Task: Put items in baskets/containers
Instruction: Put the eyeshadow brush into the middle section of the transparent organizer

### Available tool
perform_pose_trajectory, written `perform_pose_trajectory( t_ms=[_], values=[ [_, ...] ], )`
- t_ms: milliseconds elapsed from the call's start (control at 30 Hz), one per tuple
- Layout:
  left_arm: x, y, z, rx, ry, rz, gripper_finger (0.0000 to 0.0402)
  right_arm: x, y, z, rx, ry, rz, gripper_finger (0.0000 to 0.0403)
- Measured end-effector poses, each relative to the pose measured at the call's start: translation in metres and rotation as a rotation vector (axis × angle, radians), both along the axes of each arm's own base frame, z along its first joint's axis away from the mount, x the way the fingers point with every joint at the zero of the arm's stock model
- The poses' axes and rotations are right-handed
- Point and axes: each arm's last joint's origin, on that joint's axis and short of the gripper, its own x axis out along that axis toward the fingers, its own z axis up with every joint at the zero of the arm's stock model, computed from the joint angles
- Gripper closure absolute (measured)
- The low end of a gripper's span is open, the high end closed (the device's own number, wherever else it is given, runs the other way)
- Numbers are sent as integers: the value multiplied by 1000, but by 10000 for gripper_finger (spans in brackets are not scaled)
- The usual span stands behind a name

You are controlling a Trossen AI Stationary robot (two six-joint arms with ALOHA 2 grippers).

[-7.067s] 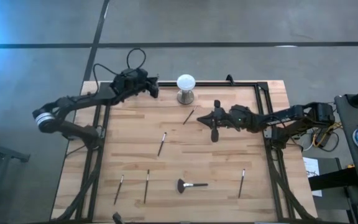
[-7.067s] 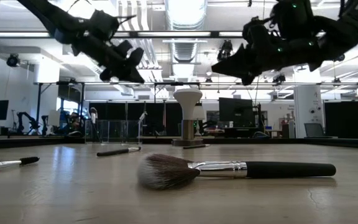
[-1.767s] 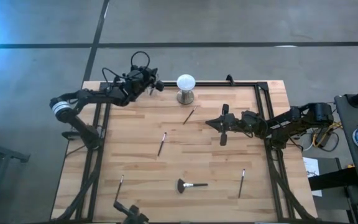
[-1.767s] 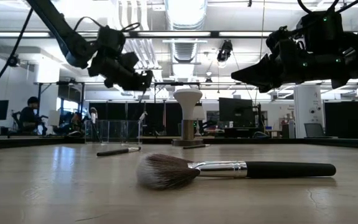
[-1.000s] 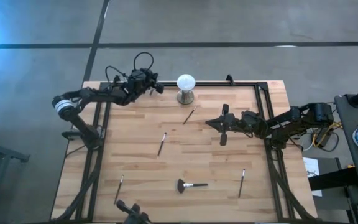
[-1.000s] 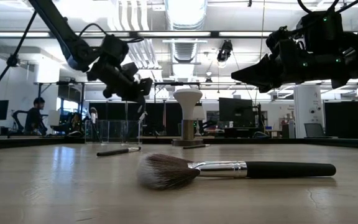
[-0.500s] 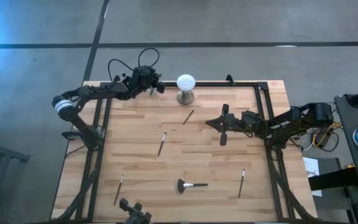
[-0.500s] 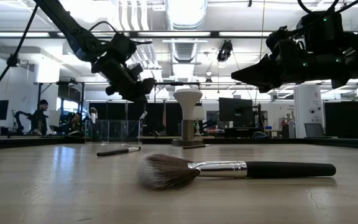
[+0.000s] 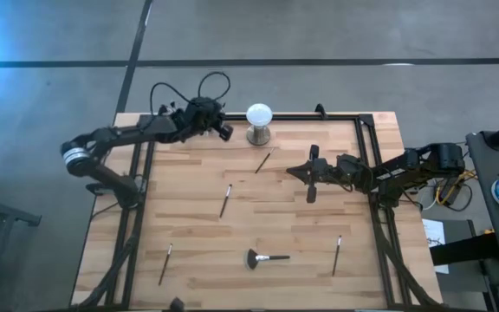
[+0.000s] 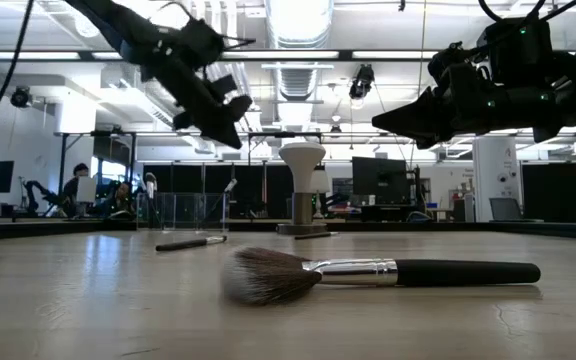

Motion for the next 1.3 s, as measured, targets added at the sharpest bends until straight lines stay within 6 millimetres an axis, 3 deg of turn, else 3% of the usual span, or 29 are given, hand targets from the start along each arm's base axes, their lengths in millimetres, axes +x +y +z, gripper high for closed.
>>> perform_pose_trajectory(
  t_ms=[433,767,1067,1300],
  values=[
    [24,-119,-13,-143,99,-133,401,0,0,0,0,0,0,394],
    [22,-188,-18,-302,22,-150,401,0,0,0,0,0,0,394],
    [16,-220,-27,-451,-35,-56,371,0,0,0,4,0,0,394],
    [28,-216,-53,-506,-4,56,326,0,0,0,4,0,0,394]
  ],
)
